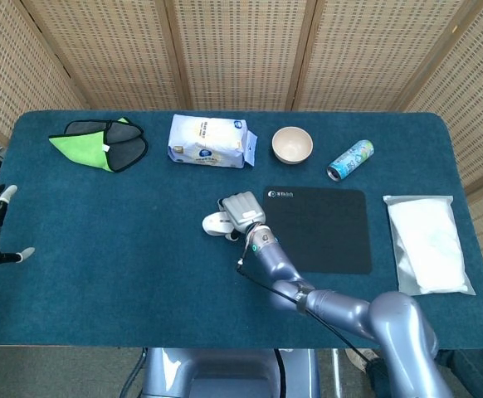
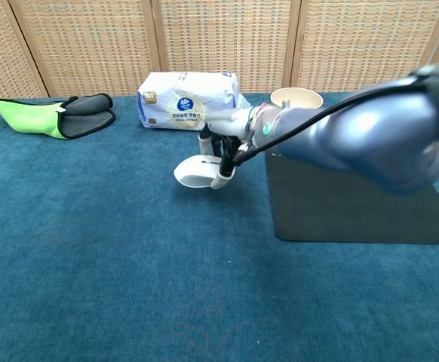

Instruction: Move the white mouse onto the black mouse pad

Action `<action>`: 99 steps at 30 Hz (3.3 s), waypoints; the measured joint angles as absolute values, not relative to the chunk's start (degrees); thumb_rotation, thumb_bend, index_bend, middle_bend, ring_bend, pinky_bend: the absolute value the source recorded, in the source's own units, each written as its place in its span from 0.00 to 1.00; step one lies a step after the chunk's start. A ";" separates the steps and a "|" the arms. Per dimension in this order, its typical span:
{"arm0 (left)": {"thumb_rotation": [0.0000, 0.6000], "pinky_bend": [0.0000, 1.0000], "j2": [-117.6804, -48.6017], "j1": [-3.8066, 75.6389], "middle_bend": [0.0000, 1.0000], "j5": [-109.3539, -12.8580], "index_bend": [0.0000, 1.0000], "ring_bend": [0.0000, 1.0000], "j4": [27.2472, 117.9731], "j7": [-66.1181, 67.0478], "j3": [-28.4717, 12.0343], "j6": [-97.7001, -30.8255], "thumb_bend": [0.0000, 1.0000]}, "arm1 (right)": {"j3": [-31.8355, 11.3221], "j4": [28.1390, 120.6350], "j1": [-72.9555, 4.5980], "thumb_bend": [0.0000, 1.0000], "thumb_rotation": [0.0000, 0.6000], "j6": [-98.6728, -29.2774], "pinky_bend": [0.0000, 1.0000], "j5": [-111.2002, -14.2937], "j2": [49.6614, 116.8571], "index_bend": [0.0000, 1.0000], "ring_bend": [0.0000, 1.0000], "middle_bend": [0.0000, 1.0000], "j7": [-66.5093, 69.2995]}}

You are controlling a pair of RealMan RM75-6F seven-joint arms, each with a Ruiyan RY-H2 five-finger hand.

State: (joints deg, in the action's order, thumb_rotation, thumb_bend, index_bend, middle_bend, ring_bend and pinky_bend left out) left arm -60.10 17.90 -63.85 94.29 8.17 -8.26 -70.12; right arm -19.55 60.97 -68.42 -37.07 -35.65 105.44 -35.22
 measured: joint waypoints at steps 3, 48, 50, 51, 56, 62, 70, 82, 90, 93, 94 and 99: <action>1.00 0.00 -60.34 17.92 0.00 -63.87 0.00 0.00 94.27 8.78 -8.23 -70.20 0.00 | -18.49 67.78 -66.88 0.53 1.00 -35.35 0.42 -41.87 99.50 0.46 0.35 0.49 -32.90; 1.00 0.00 -69.62 18.64 0.00 -57.34 0.00 0.00 88.78 23.87 -9.38 -73.96 0.00 | 22.99 15.56 -63.76 1.00 1.00 -69.80 0.43 -123.73 91.07 0.57 0.44 0.55 44.72; 1.00 0.00 -69.62 18.63 0.00 -57.36 0.00 0.00 88.74 23.75 -9.35 -73.79 0.00 | 23.77 13.60 -63.21 1.00 1.00 -70.70 0.44 -123.98 92.35 0.57 0.44 0.54 43.78; 1.00 0.00 -69.60 18.62 0.00 -57.38 0.00 0.00 88.73 23.63 -9.36 -73.71 0.00 | 24.04 12.92 -63.03 1.00 1.00 -70.92 0.44 -124.05 92.80 0.57 0.43 0.53 43.32; 1.00 0.00 -69.48 18.48 0.00 -57.40 0.00 0.00 88.87 23.49 -9.48 -73.87 0.00 | 25.53 9.69 -62.68 1.00 1.00 -70.75 0.44 -124.37 94.49 0.57 0.40 0.51 40.66; 1.00 0.00 -69.50 18.51 0.00 -57.27 0.00 0.00 88.71 23.47 -9.48 -73.47 0.00 | 26.94 7.90 -62.59 1.00 1.00 -69.76 0.44 -124.58 95.40 0.57 0.35 0.47 37.47; 1.00 0.00 -69.54 18.52 0.00 -57.00 0.00 0.00 88.48 23.51 -9.56 -73.20 0.00 | 27.88 7.09 -62.30 1.00 1.00 -69.18 0.44 -124.09 96.70 0.52 0.24 0.35 34.34; 1.00 0.00 -69.38 18.51 0.00 -56.48 0.00 0.00 87.93 23.07 -9.64 -72.42 0.00 | 28.14 5.79 -62.83 0.07 1.00 -64.39 0.23 -122.70 98.12 0.08 0.00 0.00 25.89; 1.00 0.00 -69.10 18.42 0.00 -56.72 0.00 0.00 88.08 22.40 -9.78 -72.39 0.00 | 27.95 5.98 -62.80 0.04 1.00 -64.64 0.14 -121.60 98.13 0.06 0.00 0.00 22.72; 1.00 0.00 -68.96 18.36 0.00 -56.86 0.00 0.00 88.27 22.16 -9.83 -72.49 0.00 | 27.53 6.09 -62.86 0.04 1.00 -65.49 0.14 -121.03 97.69 0.06 0.00 0.00 22.41; 1.00 0.00 -68.85 18.31 0.00 -57.01 0.00 0.00 88.44 21.98 -9.85 -72.57 0.00 | 27.32 6.13 -62.86 0.04 1.00 -66.00 0.14 -120.79 97.43 0.06 0.00 0.00 22.34; 1.00 0.00 -67.88 17.87 0.00 -58.30 0.00 0.00 89.84 20.41 -9.84 -73.09 0.00 | 24.24 7.63 -61.91 0.04 1.00 -70.90 0.14 -117.33 94.50 0.06 0.00 0.00 22.14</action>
State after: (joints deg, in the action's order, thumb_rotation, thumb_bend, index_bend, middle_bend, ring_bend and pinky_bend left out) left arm -67.88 17.87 -58.30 89.84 20.41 -9.84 -73.09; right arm 24.24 7.63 -61.91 -70.90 -117.33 94.50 22.14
